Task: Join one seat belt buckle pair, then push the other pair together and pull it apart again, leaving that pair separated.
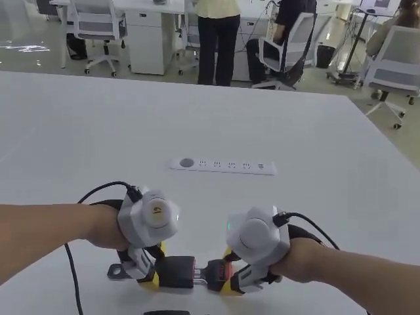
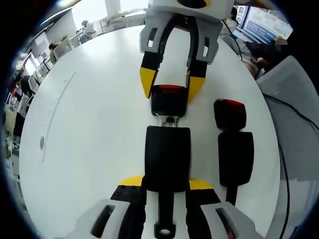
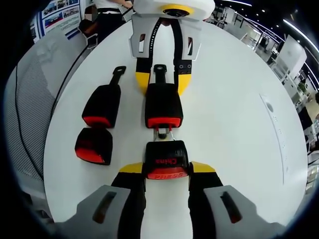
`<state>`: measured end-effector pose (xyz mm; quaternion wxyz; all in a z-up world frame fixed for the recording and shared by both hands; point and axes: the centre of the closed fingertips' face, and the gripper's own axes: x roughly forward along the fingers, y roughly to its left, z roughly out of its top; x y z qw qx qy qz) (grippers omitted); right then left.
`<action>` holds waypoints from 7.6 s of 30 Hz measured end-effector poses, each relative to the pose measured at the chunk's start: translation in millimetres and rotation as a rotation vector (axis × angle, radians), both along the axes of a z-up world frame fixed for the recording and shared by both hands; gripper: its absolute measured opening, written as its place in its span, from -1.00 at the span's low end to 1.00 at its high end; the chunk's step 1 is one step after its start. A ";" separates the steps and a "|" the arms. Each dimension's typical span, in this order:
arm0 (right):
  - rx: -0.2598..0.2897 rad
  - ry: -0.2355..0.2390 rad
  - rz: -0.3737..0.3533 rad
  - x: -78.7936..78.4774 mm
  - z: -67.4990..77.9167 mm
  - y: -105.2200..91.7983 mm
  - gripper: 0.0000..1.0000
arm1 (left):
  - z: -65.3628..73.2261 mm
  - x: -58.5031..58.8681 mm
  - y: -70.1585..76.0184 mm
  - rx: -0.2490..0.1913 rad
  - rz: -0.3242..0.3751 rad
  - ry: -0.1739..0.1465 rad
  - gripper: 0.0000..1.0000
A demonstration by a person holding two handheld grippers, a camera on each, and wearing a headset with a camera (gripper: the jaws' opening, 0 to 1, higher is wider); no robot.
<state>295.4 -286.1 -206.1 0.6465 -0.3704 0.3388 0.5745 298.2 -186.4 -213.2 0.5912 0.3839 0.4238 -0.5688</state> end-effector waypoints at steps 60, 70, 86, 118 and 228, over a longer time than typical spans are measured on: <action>-0.036 0.003 -0.039 1.5 -2.5 16.5 -0.45 | 0.0 -3.5 -3.9 0.048 -0.058 -0.020 -0.44; -0.026 0.005 -0.037 -0.4 -1.8 17.6 -0.44 | -0.9 -1.7 -2.1 0.039 -0.052 -0.018 -0.43; -0.029 0.013 -0.020 -1.1 -2.9 10.5 -0.40 | 1.2 -4.0 -3.2 0.040 -0.025 -0.016 -0.40; -0.042 0.017 -0.002 -3.3 -3.5 -14.3 -0.38 | 1.9 -3.2 -2.5 0.040 -0.027 -0.012 -0.39; 0.155 -0.059 -0.275 -40.2 23.4 -112.0 0.26 | 33.9 -43.5 79.5 -0.298 0.408 -0.070 0.24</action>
